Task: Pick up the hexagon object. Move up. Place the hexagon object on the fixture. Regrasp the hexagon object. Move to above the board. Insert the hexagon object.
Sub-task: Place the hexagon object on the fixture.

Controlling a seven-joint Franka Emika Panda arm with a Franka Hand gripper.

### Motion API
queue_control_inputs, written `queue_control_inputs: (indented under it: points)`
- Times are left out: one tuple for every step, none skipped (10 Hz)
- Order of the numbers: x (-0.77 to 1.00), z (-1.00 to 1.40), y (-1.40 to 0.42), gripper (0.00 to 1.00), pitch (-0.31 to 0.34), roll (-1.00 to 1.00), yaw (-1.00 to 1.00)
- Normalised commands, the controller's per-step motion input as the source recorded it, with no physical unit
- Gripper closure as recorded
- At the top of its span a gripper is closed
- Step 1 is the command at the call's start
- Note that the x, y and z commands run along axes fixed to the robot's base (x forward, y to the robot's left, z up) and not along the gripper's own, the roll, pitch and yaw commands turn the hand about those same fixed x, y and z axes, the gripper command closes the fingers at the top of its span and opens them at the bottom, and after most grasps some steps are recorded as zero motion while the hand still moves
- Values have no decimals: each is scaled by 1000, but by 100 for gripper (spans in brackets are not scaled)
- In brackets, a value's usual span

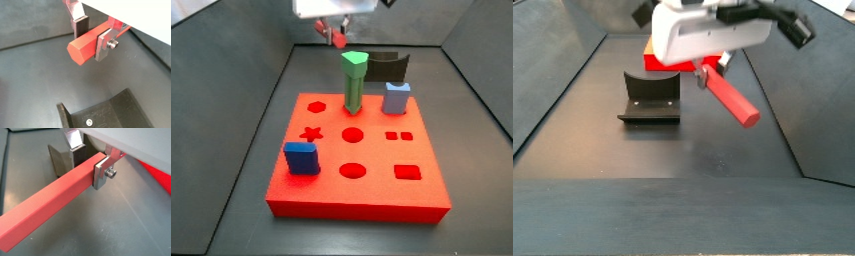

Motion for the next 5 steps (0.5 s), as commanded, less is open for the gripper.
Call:
queue_control_inputs:
  points:
    - [-18,1000,3,100,37,64,-13]
    - [-21,1000,5,100,53,84,-13]
    - [-25,1000,5,100,61,96,-7]
    - [-26,1000,3,100,65,103,-1]
    - [-17,783,-2,100,71,107,15]
